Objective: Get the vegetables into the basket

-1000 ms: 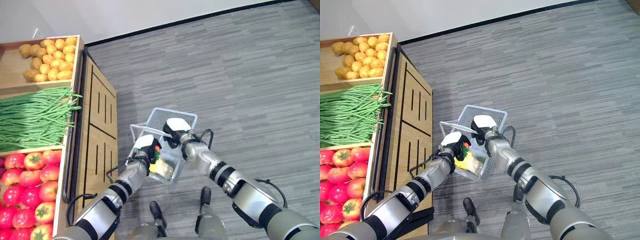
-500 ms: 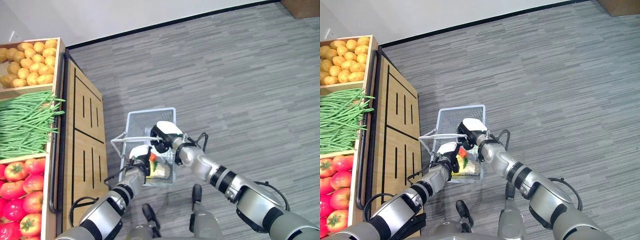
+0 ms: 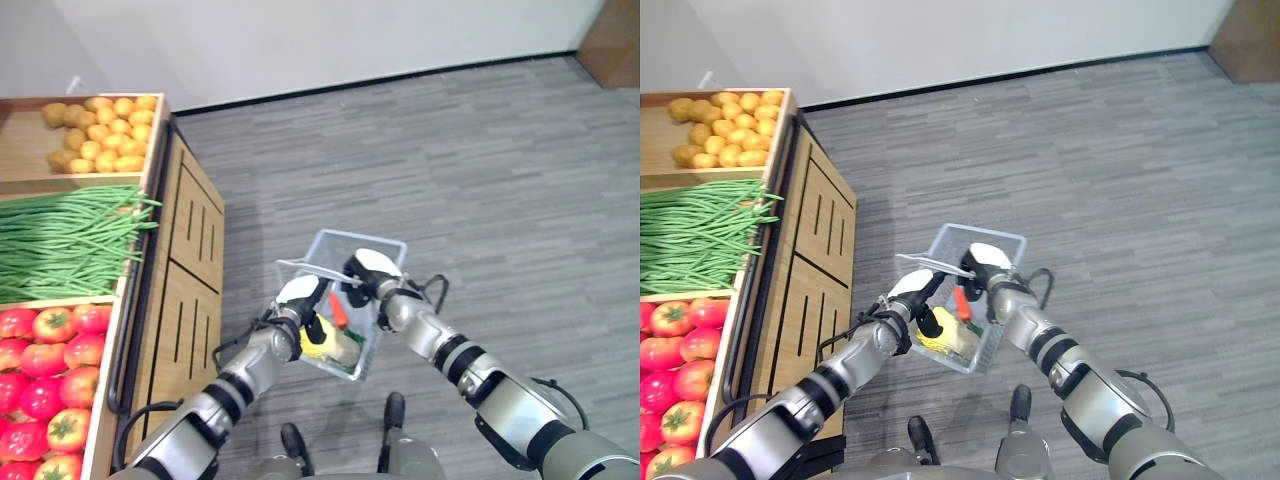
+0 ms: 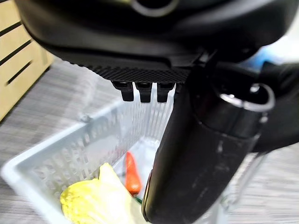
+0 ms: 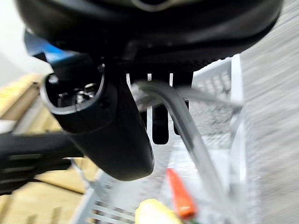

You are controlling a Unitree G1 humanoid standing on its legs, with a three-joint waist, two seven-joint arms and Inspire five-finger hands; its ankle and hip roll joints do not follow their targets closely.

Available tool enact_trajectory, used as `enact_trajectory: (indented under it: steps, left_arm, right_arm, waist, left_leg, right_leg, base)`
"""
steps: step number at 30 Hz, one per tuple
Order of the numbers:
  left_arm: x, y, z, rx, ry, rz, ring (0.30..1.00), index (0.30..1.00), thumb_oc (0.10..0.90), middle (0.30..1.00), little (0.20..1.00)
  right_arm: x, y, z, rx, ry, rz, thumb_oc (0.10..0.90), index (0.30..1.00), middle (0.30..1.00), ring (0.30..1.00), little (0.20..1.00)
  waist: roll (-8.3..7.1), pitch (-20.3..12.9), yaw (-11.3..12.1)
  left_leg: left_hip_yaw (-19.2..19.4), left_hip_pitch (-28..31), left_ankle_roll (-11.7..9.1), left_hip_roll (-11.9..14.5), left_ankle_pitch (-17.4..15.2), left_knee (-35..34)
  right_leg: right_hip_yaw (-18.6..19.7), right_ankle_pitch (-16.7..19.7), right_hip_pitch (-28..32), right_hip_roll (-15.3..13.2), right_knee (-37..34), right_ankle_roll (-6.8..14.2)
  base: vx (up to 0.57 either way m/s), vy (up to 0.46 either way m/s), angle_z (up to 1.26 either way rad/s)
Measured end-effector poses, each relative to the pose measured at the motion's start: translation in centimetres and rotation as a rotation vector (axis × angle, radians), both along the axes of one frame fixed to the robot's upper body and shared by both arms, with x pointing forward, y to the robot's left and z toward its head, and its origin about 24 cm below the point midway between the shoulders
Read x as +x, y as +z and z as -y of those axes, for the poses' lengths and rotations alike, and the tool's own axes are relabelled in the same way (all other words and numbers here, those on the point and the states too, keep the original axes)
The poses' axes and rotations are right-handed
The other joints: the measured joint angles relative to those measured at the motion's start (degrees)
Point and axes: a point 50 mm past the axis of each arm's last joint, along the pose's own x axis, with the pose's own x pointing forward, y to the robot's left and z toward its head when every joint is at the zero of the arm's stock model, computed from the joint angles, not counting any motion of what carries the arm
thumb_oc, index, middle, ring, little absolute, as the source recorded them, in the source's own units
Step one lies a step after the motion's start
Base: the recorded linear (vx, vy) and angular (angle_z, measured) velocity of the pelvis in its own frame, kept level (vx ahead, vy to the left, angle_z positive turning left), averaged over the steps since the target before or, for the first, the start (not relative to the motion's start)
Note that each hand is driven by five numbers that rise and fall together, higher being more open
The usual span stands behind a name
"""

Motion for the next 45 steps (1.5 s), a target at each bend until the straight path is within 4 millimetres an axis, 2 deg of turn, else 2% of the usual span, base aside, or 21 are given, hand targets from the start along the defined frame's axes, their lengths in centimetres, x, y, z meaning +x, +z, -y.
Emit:
enact_trajectory:
  steps: [3,6,9,10,11,13,14,17,19,21,24,25,26,28,31,34,35,41,45]
  left_arm:
    - [-0.6,0.2,-2.2,-0.023,0.021,-0.047,1.000,1.000,0.900,1.000,1.000]
    - [-1.1,0.6,-3.6,-0.039,0.041,-0.045,1.000,1.000,0.900,1.000,1.000]
    - [-2.7,1.0,-6.1,-0.094,0.091,-0.051,1.000,1.000,0.900,1.000,1.000]
    - [-3.0,0.8,-6.7,-0.107,0.116,-0.064,1.000,1.000,0.900,1.000,1.000]
    - [-3.9,0.1,-8.2,-0.125,0.185,-0.096,1.000,1.000,0.900,1.000,1.000]
    - [-4.7,-0.8,-9.7,-0.099,0.238,-0.138,1.000,1.000,0.900,1.000,1.000]
    - [-5.6,-2.0,-10.9,-0.103,0.295,-0.192,1.000,1.000,0.900,1.000,1.000]
    - [-7.4,-4.9,-12.4,-0.098,0.404,-0.322,1.000,1.000,0.900,1.000,1.000]
    - [-9.7,-8.0,-13.0,-0.086,0.497,-0.467,1.000,1.000,0.900,1.000,1.000]
    - [-11.9,-10.3,-13.1,-0.067,0.558,-0.583,1.000,1.000,0.900,1.000,1.000]
    - [-14.7,-12.5,-12.6,-0.044,0.615,-0.716,1.000,1.000,0.900,1.000,1.000]
    - [-15.2,-12.9,-12.3,-0.049,0.624,-0.734,1.000,1.000,0.900,1.000,1.000]
    - [-16.6,-14.0,-12.1,-0.039,0.673,-0.791,1.000,1.000,0.900,1.000,1.000]
    - [-18.4,-14.9,-12.8,-0.029,0.797,-0.859,1.000,1.000,0.900,1.000,1.000]
    - [-20.3,-15.2,-13.8,-0.030,0.935,-0.886,1.000,1.000,0.900,1.000,1.000]
    - [-20.7,-15.2,-14.1,-0.023,0.976,-0.874,1.000,1.000,0.900,1.000,1.000]
    - [-21.3,-15.3,-14.2,-0.013,0.987,-0.888,1.000,1.000,0.900,1.000,1.000]
    - [-21.7,-15.3,-14.5,0.010,1.008,-0.870,1.000,1.000,0.900,1.000,1.000]
    - [-22.0,-15.3,-14.6,0.008,1.022,-0.867,1.000,1.000,0.900,1.000,1.000]
  right_arm:
    - [-0.5,-0.9,2.4,-0.093,-0.030,-0.040,0.400,0.300,0.300,0.300,0.300]
    - [-1.3,-1.7,3.9,-0.084,-0.083,-0.068,0.400,0.300,0.300,0.300,0.300]
    - [-4.1,-3.8,8.2,-0.112,-0.175,-0.153,0.400,0.300,0.300,0.300,0.300]
    - [-4.8,-4.3,8.9,-0.120,-0.196,-0.177,0.400,0.300,0.300,0.300,0.300]
    - [-6.4,-5.3,10.3,-0.128,-0.236,-0.220,0.400,0.300,0.300,0.300,0.300]
    - [-7.6,-6.1,11.2,-0.144,-0.269,-0.262,0.400,0.300,0.300,0.300,0.300]
    - [-8.9,-6.9,12.0,-0.161,-0.287,-0.293,0.400,0.300,0.300,0.300,0.300]
    - [-10.9,-7.9,13.1,-0.217,-0.288,-0.343,0.400,0.300,0.300,0.300,0.300]
    - [-12.7,-9.0,13.9,-0.243,-0.312,-0.386,0.400,0.300,0.300,0.300,0.300]
    - [-14.4,-10.0,14.3,-0.238,-0.354,-0.427,0.400,0.300,0.300,0.300,0.300]
    - [-17.2,-11.5,14.9,-0.264,-0.390,-0.528,0.400,0.300,0.300,0.300,0.300]
    - [-18.4,-12.0,14.9,-0.266,-0.397,-0.544,0.400,0.300,0.300,0.300,0.300]
    - [-20.6,-13.0,14.6,-0.242,-0.440,-0.584,0.400,0.300,0.300,0.300,0.300]
    - [-24.2,-14.4,14.3,-0.236,-0.497,-0.690,0.400,0.300,0.300,0.300,0.300]
    - [-27.1,-15.1,14.4,-0.192,-0.615,-0.748,0.400,0.300,0.300,0.300,0.300]
    - [-28.2,-15.4,14.0,-0.142,-0.676,-0.764,0.400,0.300,0.300,0.300,0.300]
    - [-28.3,-15.4,13.9,-0.141,-0.678,-0.765,0.400,0.300,0.300,0.300,0.300]
    - [-29.0,-15.6,13.5,-0.081,-0.746,-0.761,0.400,0.300,0.300,0.300,0.300]
    - [-29.2,-15.7,13.3,-0.065,-0.765,-0.770,0.400,0.300,0.300,0.300,0.300]
  waist:
    - [-0.04,-0.42,0.11]
    - [-0.10,-0.49,0.29]
    - [-1.02,-1.45,1.21]
    - [-1.31,-1.83,1.48]
    - [-2.02,-2.76,1.66]
    - [-2.70,-3.39,1.52]
    - [-3.39,-3.88,1.38]
    - [-4.27,-4.63,0.98]
    - [-4.78,-5.10,0.16]
    - [-5.05,-5.49,-0.01]
    - [-5.41,-5.65,-0.95]
    - [-5.38,-5.70,-1.08]
    - [-5.33,-6.82,-1.92]
    - [-5.70,-9.16,-2.49]
    - [-5.69,-10.69,-2.91]
    - [-5.74,-10.80,-3.02]
    - [-5.71,-10.83,-2.93]
    - [-5.47,-11.10,-1.48]
    - [-5.46,-11.08,-1.50]
  left_leg:
    - [-0.39,0.90,-0.10,0.13,-0.08,0.00]
    - [-0.65,1.43,-0.10,0.22,-0.08,-0.01]
    - [-2.16,1.83,-0.43,0.51,-0.11,-0.02]
    - [-2.37,1.83,-0.45,0.53,-0.12,-0.02]
    - [-2.59,1.75,-0.52,0.58,-0.16,-0.02]
    - [-2.59,1.75,-0.56,0.59,-0.18,-0.03]
    - [-2.59,1.77,-0.66,0.59,-0.26,-0.02]
    - [-2.58,1.79,-0.70,0.59,-0.29,-0.03]
    - [-2.50,1.71,-0.71,0.52,-0.29,-0.03]
    - [-2.50,1.84,-0.70,0.54,-0.31,-0.02]
    - [-2.22,1.68,-0.89,0.53,-0.44,-0.04]
    - [-2.15,1.73,-0.94,0.55,-0.48,-0.04]
    - [-2.06,1.70,-1.42,0.56,-0.82,-0.13]
    - [-1.09,1.78,-1.85,0.70,-1.32,-0.33]
    - [-0.28,2.39,-1.82,0.79,-1.77,-0.34]
    - [-0.27,2.39,-1.76,0.79,-1.80,-0.33]
    - [-0.28,2.40,-1.77,0.79,-1.80,-0.34]
    - [-0.42,2.43,-1.85,0.81,-1.78,-0.32]
    - [-0.57,2.43,-1.86,0.81,-1.82,-0.33]
  right_leg:
    - [-0.38,-0.13,1.15,0.11,0.01,-0.06]
    - [-0.68,-0.17,1.87,0.16,0.02,-0.05]
    - [-2.04,-0.81,3.15,0.32,0.01,0.19]
    - [-2.22,-0.98,3.28,0.34,0.01,0.33]
    - [-2.50,-1.12,3.35,0.34,0.01,0.39]
    - [-2.52,-1.18,3.36,0.33,0.00,0.37]
    - [-2.54,-1.23,3.39,0.33,0.00,0.44]
    - [-2.56,-1.59,3.39,0.30,-0.02,0.89]
    - [-2.43,-1.78,3.22,0.25,-0.01,1.09]
    - [-2.42,-1.93,3.34,0.27,-0.02,1.12]
    - [-2.06,-1.97,2.95,0.28,-0.09,1.12]
    - [-1.92,-1.98,2.94,0.32,-0.05,1.12]
    - [-1.70,-2.04,2.74,0.36,-0.06,1.16]
    - [-0.89,-2.25,2.24,0.53,-0.29,1.11]
    - [-0.31,-2.37,2.42,0.61,-0.31,1.08]
    - [-0.32,-2.47,2.39,0.63,-0.31,0.96]
    - [-0.31,-2.48,2.41,0.63,-0.32,0.95]
    - [-0.47,-2.48,2.55,0.65,-0.31,0.94]
    - [-0.68,-2.58,2.71,0.62,-0.31,0.84]
  base:
    - [0.03,0.003,0.05]
    - [-0.01,-0.014,0.05]
    - [0.00,-0.002,0.23]
    - [0.01,0.009,0.13]
    - [0.00,0.013,0.09]
    - [0.00,0.004,0.02]
    - [0.00,0.000,0.00]
    - [0.00,0.000,0.00]
    - [0.00,0.000,0.00]
    - [0.00,0.005,-0.02]
    - [0.02,0.013,-0.05]
    - [0.03,0.013,-0.07]
    - [0.06,0.012,-0.12]
    - [0.05,0.004,-0.19]
    - [0.01,-0.009,-0.16]
    - [0.00,0.000,0.00]
    - [0.00,0.000,0.00]
    - [0.00,0.000,0.01]
    - [0.00,0.000,0.02]
